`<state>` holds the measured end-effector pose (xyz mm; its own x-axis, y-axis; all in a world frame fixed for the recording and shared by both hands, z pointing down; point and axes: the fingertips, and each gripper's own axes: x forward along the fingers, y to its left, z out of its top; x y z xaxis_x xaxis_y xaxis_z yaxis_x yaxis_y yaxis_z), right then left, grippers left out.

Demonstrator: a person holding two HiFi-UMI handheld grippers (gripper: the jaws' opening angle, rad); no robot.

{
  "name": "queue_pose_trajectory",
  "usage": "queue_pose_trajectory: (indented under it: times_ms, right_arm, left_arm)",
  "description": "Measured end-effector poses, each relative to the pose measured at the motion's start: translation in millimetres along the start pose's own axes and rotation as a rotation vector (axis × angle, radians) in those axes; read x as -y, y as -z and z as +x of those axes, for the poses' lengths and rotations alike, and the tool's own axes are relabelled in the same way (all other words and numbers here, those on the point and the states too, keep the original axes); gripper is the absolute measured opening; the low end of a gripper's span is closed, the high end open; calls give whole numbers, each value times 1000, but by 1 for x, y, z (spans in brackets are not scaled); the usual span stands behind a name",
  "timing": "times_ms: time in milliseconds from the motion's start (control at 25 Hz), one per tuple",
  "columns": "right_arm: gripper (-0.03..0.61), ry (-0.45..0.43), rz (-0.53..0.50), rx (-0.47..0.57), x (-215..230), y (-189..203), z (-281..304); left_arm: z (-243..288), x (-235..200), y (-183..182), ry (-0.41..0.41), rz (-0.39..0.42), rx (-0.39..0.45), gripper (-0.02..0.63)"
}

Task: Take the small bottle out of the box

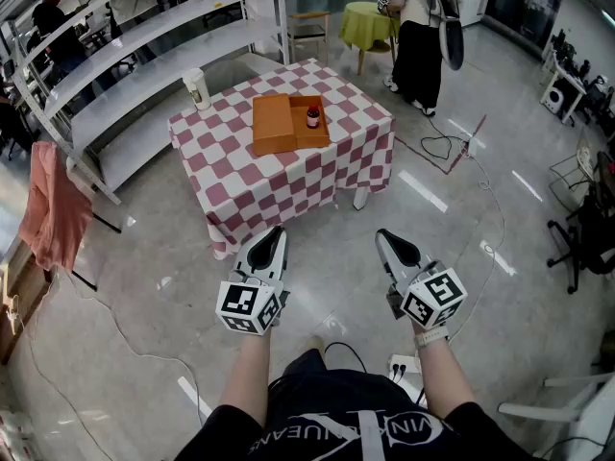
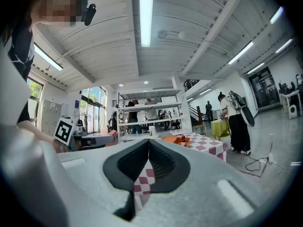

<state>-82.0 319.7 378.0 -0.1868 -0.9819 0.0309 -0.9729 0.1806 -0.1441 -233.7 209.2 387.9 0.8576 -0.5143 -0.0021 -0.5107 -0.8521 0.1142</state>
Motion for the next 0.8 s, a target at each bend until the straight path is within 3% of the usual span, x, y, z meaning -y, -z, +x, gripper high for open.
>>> queue_pose_trajectory:
  times_ms: [440, 800]
  right_arm:
    - [8, 49, 15, -26, 35, 14, 74]
    - [8, 78, 43, -27, 44, 17, 97]
  left_arm:
    - [57, -52, 24, 71, -30, -69, 32]
    - [70, -73, 21, 79, -36, -65, 32]
